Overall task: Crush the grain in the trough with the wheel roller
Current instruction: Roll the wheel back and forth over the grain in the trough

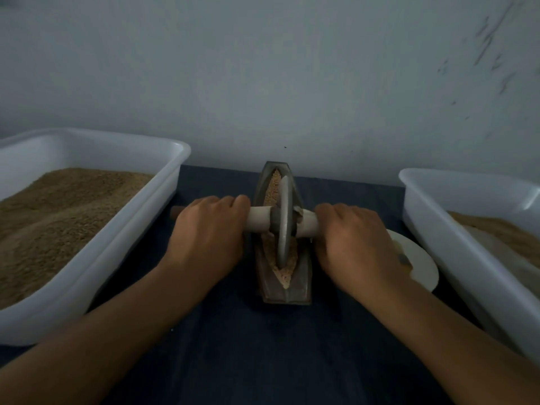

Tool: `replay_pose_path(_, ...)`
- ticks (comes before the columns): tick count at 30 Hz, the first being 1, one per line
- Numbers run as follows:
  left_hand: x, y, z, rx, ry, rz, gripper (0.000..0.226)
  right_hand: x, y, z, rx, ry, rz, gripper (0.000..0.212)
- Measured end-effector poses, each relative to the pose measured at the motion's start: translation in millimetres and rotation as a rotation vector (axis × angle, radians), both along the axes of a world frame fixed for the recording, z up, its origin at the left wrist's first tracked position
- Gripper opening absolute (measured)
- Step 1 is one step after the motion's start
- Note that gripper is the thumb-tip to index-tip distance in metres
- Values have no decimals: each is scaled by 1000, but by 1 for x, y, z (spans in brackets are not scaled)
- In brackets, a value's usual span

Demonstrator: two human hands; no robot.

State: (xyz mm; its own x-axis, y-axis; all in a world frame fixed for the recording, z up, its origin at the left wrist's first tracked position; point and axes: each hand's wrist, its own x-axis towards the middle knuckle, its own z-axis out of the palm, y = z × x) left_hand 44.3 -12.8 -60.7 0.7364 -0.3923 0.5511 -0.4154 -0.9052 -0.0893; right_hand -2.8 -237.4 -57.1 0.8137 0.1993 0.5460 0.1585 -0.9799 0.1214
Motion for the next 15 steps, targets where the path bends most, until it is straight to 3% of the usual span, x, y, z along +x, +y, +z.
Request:
replay_pose_path(6,10,-8,-4,49,-63,-30,32,11,-7,-9,5,42,-34,16)
replay_pose_path(15,88,-23,-2,-2,113,60,34,91,-10,3,-128,30,-109,17)
